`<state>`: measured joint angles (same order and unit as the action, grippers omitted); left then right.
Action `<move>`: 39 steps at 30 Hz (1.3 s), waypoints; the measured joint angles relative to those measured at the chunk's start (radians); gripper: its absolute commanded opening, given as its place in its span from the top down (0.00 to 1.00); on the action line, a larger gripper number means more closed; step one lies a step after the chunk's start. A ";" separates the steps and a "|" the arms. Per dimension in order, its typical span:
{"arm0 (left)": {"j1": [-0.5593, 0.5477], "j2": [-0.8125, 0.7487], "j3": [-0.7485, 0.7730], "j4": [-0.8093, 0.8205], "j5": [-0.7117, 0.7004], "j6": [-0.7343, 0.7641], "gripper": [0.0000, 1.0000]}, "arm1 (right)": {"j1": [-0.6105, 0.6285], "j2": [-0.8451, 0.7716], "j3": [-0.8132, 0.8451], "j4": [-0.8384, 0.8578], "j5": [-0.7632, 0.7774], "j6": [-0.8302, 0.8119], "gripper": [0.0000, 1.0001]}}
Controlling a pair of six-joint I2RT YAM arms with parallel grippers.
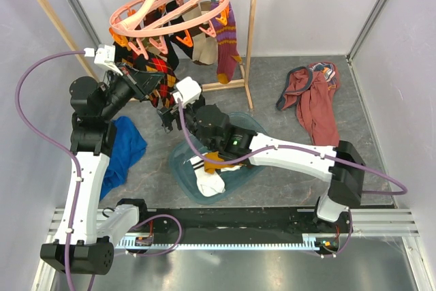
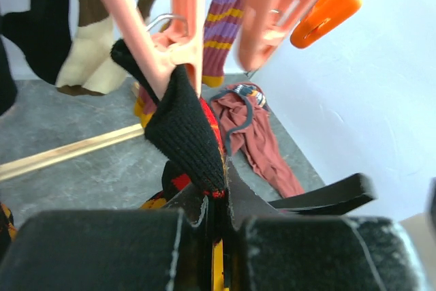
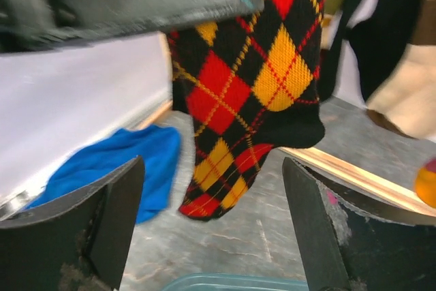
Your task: Remove the socks clipped to the hanger
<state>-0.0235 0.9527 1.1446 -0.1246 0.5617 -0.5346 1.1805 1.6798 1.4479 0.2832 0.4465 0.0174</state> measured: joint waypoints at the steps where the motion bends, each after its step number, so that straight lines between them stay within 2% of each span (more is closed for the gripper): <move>1: 0.000 0.000 0.000 0.000 0.003 -0.006 0.98 | 0.002 0.016 0.007 0.001 0.021 -0.006 0.19; 6: 0.000 0.000 0.000 -0.001 0.024 -0.048 0.98 | 0.000 0.072 0.062 0.010 0.095 -0.024 0.33; 8: 0.000 0.000 0.000 -0.001 0.027 -0.063 0.98 | 0.000 0.081 0.075 0.019 0.120 -0.021 0.42; 9: 0.000 0.000 0.000 -0.001 0.029 -0.069 0.98 | 0.000 0.085 0.079 0.026 0.130 -0.023 0.50; 10: 0.000 0.000 0.000 -0.001 0.032 -0.077 0.98 | 0.000 0.087 0.080 0.034 0.137 -0.022 0.68; 12: 0.000 0.000 0.000 -0.001 0.040 -0.085 0.96 | 0.000 0.093 0.083 0.049 0.152 -0.024 0.92; 13: 0.000 0.000 0.000 -0.002 0.042 -0.087 0.94 | 0.000 0.097 0.084 0.060 0.158 -0.021 1.00; 14: 0.000 0.000 0.000 -0.003 0.043 -0.089 0.90 | 0.000 0.102 0.085 0.066 0.165 -0.020 1.00; 15: 0.000 0.000 0.000 -0.005 0.043 -0.089 0.79 | 0.000 0.105 0.085 0.072 0.172 -0.019 1.00; 17: 0.000 0.000 0.001 -0.010 0.042 -0.091 0.68 | 0.000 0.111 0.085 0.081 0.187 -0.018 1.00; 18: 0.000 0.000 0.002 -0.014 0.042 -0.095 0.59 | 0.000 0.111 0.085 0.083 0.192 -0.018 1.00; 21: 0.000 -0.004 0.010 -0.042 0.033 -0.097 0.44 | 0.000 0.111 0.084 0.090 0.202 -0.018 1.00; 23: 0.000 -0.008 0.028 -0.085 -0.005 -0.094 0.40 | 0.000 0.111 0.079 0.107 0.203 -0.018 1.00; 24: 0.000 -0.008 0.040 -0.103 -0.022 -0.090 0.35 | 0.000 0.111 0.076 0.113 0.203 -0.018 1.00; 30: 0.000 0.007 0.173 -0.225 -0.175 -0.035 0.29 | 0.000 0.111 0.060 0.128 0.193 -0.019 1.00; 39: 0.000 0.051 0.334 -0.330 -0.345 0.033 0.30 | 0.000 0.110 0.058 0.152 0.171 -0.033 1.00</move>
<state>-0.0235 1.0042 1.4788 -0.4541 0.2165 -0.5014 1.1809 1.7901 1.5059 0.4351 0.6174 -0.0154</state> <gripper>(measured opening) 0.711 0.011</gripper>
